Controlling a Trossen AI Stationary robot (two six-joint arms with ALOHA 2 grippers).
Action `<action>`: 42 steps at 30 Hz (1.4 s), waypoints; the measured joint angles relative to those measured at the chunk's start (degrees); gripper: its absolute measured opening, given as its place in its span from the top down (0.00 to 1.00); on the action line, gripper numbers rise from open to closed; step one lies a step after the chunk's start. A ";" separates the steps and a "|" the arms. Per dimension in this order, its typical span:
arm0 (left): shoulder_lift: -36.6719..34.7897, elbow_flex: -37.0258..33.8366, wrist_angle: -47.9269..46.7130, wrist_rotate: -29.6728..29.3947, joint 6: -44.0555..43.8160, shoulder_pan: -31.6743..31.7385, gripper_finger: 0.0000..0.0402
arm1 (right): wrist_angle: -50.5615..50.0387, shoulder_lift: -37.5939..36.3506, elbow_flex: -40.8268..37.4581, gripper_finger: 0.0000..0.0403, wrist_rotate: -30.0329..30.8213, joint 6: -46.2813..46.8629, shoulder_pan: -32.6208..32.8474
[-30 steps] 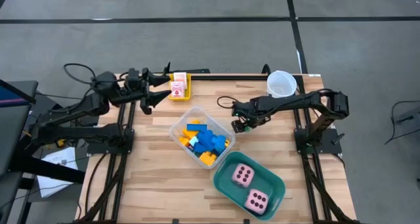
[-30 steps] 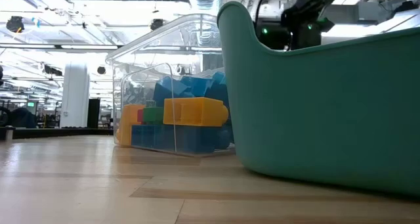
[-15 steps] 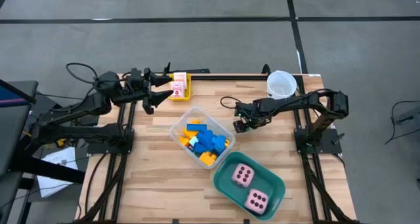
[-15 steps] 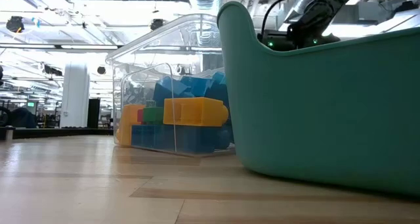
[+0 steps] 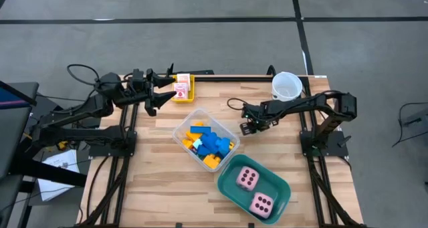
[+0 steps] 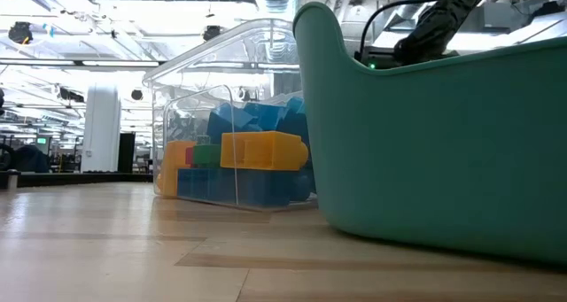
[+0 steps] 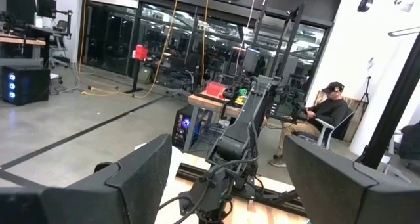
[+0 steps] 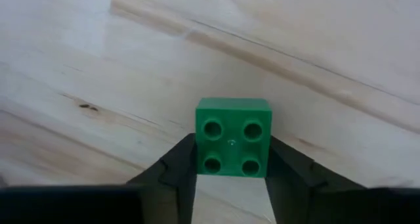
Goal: Pick & Place Toys
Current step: Put the green game piece into the transparent bin
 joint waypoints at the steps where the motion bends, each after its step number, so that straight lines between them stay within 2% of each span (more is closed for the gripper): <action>1: 0.00 0.00 0.01 0.00 -0.01 0.00 0.28 | 0.38 0.02 0.04 0.67 0.10 -0.15 0.00; 7: 0.00 0.00 0.01 0.00 -0.01 0.00 0.28 | -0.96 -1.83 1.66 0.67 0.09 -1.00 0.73; 12: 0.00 0.00 0.00 0.00 -0.01 0.00 0.28 | -1.07 -12.01 6.44 0.67 1.47 -1.22 1.11; 15: 0.00 0.00 -0.07 0.00 0.20 0.00 0.28 | 2.20 -18.02 9.34 0.67 2.18 -5.35 0.43; 18: 0.00 0.00 -0.13 0.00 0.25 0.00 0.28 | 9.76 -22.20 12.46 0.67 -4.46 -8.79 -0.37; 20: -0.28 0.00 -0.36 0.04 0.21 0.00 0.28 | 12.02 -22.15 15.64 0.67 -9.59 -9.08 -0.10; 23: -0.95 0.00 -0.30 2.37 0.03 0.00 0.28 | 7.73 -17.84 21.80 0.67 -13.27 -10.81 1.89; 29: -3.29 0.00 -0.76 5.12 -0.62 -0.02 0.28 | -0.31 -0.67 36.00 0.67 -14.79 -16.50 8.11; 33: -5.14 0.00 -0.83 5.14 -0.62 0.00 0.28 | -6.44 9.33 43.58 0.67 -14.77 -18.27 9.53; 36: -6.29 0.00 -0.82 5.14 -0.62 0.00 0.28 | -7.75 12.71 45.94 0.67 -14.72 -18.89 9.94; 42: -7.29 0.00 -1.36 5.15 -0.63 -0.04 0.28 | -7.07 12.45 46.44 0.67 -14.53 -18.12 10.89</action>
